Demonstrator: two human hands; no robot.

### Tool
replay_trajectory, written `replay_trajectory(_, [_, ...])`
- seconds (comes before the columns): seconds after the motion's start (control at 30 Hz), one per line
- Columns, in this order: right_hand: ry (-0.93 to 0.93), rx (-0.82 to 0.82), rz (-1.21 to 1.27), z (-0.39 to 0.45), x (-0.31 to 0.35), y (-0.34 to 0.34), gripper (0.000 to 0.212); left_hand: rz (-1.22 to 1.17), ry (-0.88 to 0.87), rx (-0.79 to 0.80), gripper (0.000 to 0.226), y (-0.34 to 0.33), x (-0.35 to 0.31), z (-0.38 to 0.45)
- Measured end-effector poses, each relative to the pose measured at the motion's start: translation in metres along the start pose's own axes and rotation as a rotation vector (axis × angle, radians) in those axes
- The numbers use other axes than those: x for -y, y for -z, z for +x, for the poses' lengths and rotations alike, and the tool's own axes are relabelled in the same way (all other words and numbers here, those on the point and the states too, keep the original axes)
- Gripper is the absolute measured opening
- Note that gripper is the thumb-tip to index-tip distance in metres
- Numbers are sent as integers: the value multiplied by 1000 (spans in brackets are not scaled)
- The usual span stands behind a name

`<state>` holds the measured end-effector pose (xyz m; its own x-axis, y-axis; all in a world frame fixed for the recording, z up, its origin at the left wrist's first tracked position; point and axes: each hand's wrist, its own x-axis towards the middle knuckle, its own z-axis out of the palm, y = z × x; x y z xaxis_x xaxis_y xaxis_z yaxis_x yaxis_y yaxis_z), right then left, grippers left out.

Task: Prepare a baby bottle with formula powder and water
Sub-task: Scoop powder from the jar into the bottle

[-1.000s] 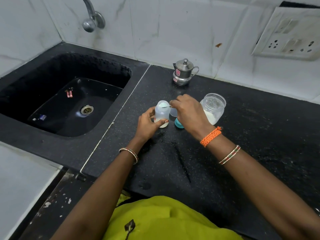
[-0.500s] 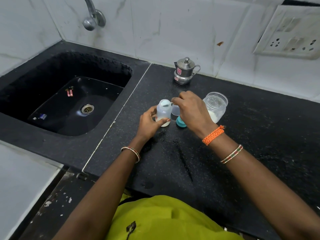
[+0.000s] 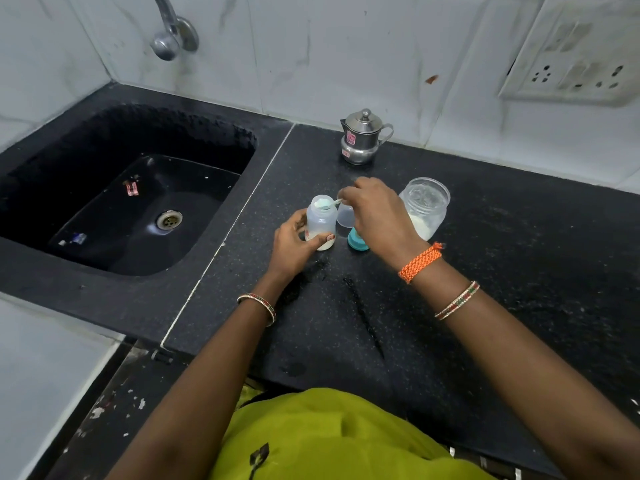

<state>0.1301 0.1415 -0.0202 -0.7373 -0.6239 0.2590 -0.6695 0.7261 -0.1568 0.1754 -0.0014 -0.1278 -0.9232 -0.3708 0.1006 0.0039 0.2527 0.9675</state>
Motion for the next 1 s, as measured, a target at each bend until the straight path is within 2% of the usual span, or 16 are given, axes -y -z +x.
replay_trajectory(0.13, [-183, -284, 374, -2, -3, 4, 25, -12, 13, 8, 55, -1, -3, -4])
replay_trajectory(0.23, [-366, -320, 620, 0, -14, 15, 29, 27, 32, 42, 57, 1, -8, -5])
replay_trajectory(0.33, [-522, -342, 867, -3, -36, 24, 23, 104, 12, 93, 79, 5, -7, -8])
replay_trajectory(0.4, [-596, -384, 961, -11, -53, 33, 20, 196, -29, -13, 95, 5, -9, -15])
replay_trajectory(0.43, [-615, -411, 981, -14, -62, 38, 22, 231, -94, -118, 92, 2, -14, -20])
replay_trajectory(0.5, [-652, -465, 988, -21, -80, 46, 18, 231, -281, -316, 71, -7, -30, -30])
replay_trajectory(0.53, [-674, -497, 962, -25, -88, 49, 12, 206, -362, -366, 59, -13, -41, -32])
replay_trajectory(0.6, [-691, -571, 855, -31, -102, 55, 4, 156, -476, -344, 39, -30, -64, -29])
replay_trajectory(0.67, [-667, -598, 752, -37, -109, 59, 4, 131, -510, -219, 28, -48, -84, -20])
replay_trajectory(0.8, [-635, -476, 428, -38, -116, 55, 8, 142, -379, 13, 42, -84, -95, 7])
replay_trajectory(0.9, [-698, -227, 299, -26, -119, 49, 5, 247, -286, 125, 51, -103, -93, 24])
replay_trajectory(1.0, [-721, -9, 231, -6, -116, 40, 11, 272, -238, 166, 48, -112, -83, 34])
